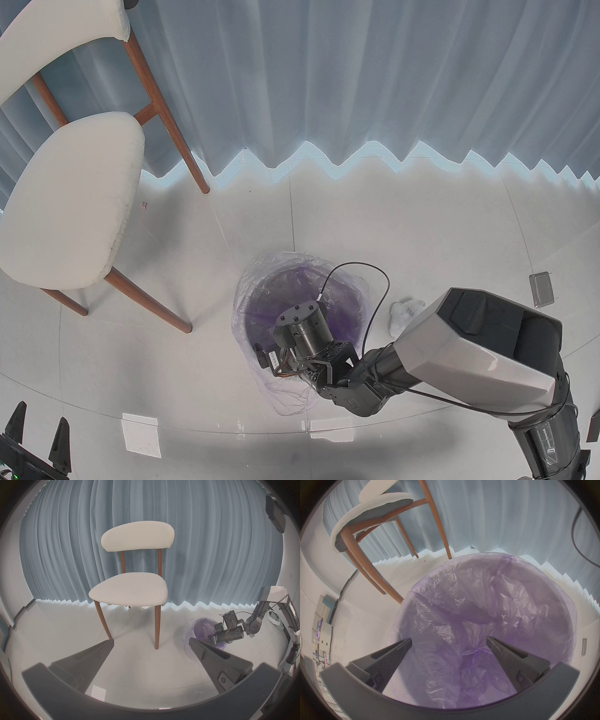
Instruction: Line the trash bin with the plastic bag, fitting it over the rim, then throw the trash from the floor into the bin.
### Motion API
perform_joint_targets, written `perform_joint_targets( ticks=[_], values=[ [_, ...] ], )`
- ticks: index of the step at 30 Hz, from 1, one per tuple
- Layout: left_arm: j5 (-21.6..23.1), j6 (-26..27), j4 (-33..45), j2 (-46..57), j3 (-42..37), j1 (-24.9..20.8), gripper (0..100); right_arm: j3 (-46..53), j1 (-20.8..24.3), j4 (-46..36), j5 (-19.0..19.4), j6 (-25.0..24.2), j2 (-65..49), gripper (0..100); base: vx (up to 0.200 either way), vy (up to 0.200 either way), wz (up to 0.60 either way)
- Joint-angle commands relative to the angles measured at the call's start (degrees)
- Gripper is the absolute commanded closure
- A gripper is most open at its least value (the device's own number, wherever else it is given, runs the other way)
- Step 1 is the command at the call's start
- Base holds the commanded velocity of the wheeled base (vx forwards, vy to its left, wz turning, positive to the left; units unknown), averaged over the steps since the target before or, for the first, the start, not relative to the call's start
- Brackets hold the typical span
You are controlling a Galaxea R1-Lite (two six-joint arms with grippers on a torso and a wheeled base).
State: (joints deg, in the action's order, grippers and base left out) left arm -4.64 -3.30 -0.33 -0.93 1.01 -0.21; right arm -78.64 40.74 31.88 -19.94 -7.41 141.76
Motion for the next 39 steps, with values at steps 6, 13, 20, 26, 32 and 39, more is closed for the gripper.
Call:
perform_joint_targets(
  ticks=[6, 13, 20, 26, 32, 39],
  values=[
    [0.0, 0.0, 0.0, 0.9, -1.0, 0.0, 0, 0.0, -4.7, 0.6, 0.2, -0.3, -2.5, 0, 0.000, 0.000, 0.00],
    [0.0, 0.0, 0.0, 0.9, -1.0, 0.0, 0, -3.2, -5.5, -0.1, 0.5, 0.1, -2.0, 0, 0.000, 0.000, 0.00],
    [-0.1, -0.1, 0.0, 0.9, -1.0, 0.0, 0, -20.9, -5.9, -1.3, 0.6, 3.0, 8.0, 0, 0.000, 0.000, 0.00],
    [-0.1, -0.1, 0.0, 0.9, -1.0, 0.0, 0, -30.9, -6.1, -5.9, 0.6, 3.3, 11.8, 0, 0.000, 0.000, 0.00],
    [-0.1, -0.1, 0.0, 0.9, -1.0, 0.0, 0, -29.4, -6.4, -6.6, 0.6, 2.8, 9.2, 0, 0.000, 0.000, 0.00],
    [-0.1, -0.1, 0.0, 0.9, -1.0, 0.0, 0, -19.6, -6.8, -6.3, 0.6, 0.4, 1.8, 0, 0.000, 0.000, 0.00]
  ],
)
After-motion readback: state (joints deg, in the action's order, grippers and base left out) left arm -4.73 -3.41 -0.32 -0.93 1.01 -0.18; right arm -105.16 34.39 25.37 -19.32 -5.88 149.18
